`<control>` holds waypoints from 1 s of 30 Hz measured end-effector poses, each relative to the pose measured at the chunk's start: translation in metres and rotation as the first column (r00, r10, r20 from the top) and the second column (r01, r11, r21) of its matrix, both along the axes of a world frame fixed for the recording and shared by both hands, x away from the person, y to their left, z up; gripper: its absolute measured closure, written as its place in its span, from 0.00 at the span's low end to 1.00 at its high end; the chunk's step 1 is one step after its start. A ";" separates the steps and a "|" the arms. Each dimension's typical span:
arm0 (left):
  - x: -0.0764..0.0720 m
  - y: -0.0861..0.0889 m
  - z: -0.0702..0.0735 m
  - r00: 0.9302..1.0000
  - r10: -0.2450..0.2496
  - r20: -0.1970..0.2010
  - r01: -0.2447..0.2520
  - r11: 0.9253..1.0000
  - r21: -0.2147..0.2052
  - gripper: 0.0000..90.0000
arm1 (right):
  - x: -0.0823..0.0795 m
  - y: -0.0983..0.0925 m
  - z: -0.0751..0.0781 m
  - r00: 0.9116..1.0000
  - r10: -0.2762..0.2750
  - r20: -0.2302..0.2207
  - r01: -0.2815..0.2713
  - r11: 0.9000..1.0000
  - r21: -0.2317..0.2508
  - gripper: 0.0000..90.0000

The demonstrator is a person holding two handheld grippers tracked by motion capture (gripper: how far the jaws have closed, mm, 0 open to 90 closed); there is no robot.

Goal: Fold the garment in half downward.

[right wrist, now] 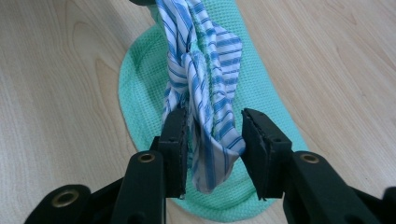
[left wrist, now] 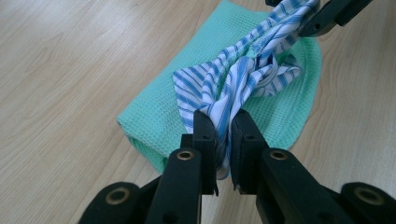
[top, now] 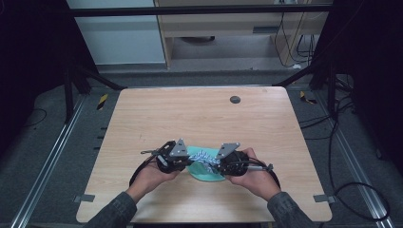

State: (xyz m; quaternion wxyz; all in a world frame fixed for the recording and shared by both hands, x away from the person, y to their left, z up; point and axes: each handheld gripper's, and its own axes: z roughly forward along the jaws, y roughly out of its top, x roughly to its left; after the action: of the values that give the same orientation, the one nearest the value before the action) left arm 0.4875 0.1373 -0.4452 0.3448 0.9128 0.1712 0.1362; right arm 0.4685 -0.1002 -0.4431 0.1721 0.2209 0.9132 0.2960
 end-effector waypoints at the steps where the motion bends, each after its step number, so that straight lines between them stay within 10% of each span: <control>1: -0.001 0.000 -0.001 1.000 -0.001 -0.002 0.001 1.000 0.000 0.91 | -0.001 0.000 0.000 1.000 -0.001 -0.001 0.001 1.000 0.003 0.68; 30: -0.027 0.007 -0.018 1.000 -0.014 -0.004 0.014 1.000 -0.012 0.69 | -0.029 -0.002 -0.007 0.999 0.033 0.003 -0.033 0.999 0.010 0.69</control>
State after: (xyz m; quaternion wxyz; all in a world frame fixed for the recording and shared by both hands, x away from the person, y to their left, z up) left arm 0.4605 0.1443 -0.4634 0.3508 0.9122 0.1665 0.1310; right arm 0.4395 -0.1024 -0.4501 0.1673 0.2062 0.9151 0.3035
